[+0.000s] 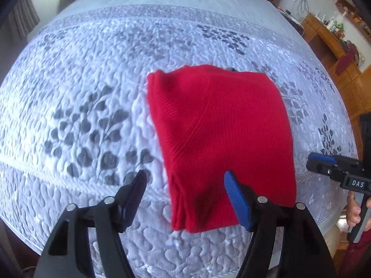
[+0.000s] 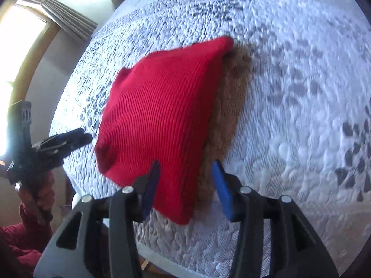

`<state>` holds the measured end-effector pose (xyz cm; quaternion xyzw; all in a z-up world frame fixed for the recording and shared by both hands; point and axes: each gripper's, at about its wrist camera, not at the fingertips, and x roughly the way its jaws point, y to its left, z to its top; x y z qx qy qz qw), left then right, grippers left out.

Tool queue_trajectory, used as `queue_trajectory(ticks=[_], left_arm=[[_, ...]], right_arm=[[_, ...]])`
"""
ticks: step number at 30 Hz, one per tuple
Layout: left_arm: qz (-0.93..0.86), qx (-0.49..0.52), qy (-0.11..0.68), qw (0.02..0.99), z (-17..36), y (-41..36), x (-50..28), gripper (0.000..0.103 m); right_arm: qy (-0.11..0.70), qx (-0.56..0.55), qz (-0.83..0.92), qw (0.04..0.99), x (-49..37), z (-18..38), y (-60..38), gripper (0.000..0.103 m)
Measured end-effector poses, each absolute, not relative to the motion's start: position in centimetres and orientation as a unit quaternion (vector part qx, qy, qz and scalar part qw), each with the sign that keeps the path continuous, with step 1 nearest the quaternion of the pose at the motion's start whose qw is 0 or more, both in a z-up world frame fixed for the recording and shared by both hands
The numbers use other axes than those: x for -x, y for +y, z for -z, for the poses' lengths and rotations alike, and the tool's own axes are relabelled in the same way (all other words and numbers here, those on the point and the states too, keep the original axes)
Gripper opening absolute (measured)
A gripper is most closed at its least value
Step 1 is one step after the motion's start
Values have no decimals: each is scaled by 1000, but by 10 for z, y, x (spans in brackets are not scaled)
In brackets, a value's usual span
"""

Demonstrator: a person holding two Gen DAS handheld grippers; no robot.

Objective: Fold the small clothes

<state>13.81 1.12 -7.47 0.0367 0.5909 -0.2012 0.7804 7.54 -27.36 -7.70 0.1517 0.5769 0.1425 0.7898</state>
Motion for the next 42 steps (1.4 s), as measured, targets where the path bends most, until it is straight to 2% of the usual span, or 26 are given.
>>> queue_trajectory(ticks=[5,18,22,30,34,42], left_arm=[[203,-53,581,786,77,-8,-145,70],[192,-51,620,759,124,-7,-173,73],[202,-44,628,750,133,-5,-180,78],[256,48,662,703,152,12,-205,87],[265,97,677,680,157,24,-221,88],[271,96,684,670,159,26,-220,89]], right_arm=[[571,-171,-138,791,-93,86,-273,60],[585,-174,-130,781,-124,114,-271,63],[587,-171,-133,780,-129,117,-269,64],[591,-178,-146,774,-138,122,-267,65],[593,-194,-158,765,-144,127,-268,65],[593,-202,-171,760,-147,131,-269,66]])
